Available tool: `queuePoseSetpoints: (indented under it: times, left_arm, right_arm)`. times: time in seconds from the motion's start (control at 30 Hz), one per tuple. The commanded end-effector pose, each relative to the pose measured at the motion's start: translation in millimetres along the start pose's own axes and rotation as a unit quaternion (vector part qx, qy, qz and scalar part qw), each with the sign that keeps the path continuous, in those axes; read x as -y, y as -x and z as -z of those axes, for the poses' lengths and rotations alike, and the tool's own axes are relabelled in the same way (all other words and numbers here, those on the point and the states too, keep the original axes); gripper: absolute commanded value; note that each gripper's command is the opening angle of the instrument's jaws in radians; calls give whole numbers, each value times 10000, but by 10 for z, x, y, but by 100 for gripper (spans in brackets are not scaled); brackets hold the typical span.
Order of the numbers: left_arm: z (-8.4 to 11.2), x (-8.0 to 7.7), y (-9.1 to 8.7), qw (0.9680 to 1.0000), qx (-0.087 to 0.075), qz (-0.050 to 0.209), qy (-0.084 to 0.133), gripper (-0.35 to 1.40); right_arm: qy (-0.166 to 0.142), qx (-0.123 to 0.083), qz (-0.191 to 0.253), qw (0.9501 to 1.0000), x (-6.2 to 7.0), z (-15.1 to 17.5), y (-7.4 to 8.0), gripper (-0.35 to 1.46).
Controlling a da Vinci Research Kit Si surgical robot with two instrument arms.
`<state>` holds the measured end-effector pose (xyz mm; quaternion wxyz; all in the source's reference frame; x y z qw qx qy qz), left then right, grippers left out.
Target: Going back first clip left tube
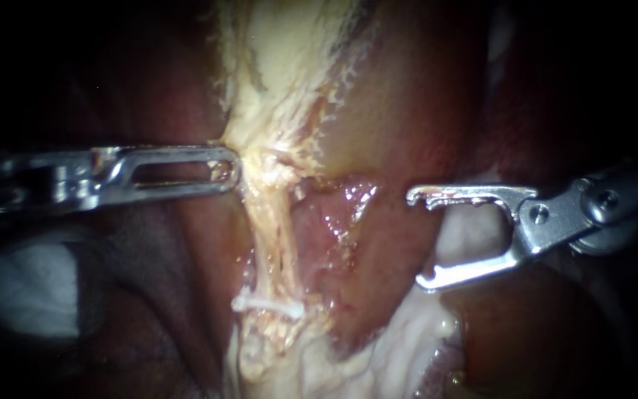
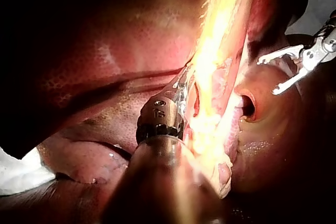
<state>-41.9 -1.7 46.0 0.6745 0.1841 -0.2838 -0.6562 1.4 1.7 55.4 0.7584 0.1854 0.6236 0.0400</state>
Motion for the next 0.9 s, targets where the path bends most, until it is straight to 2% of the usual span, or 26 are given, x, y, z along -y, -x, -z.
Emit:
queuePoseSetpoints:
  times: [0.03,0.37,0.9]
  left_arm:
    - [-3,2,0,10000,-7,9,-8,-35]
    - [-17,18,2,10000,-39,24,-51,-35]
    - [-19,19,2,10000,-51,21,-66,-35]
  right_arm:
    - [-2,1,30,10000,0,0,0,60]
    - [-1,2,30,10000,2,0,-2,60]
    - [6,8,56,10000,2,1,-2,60]
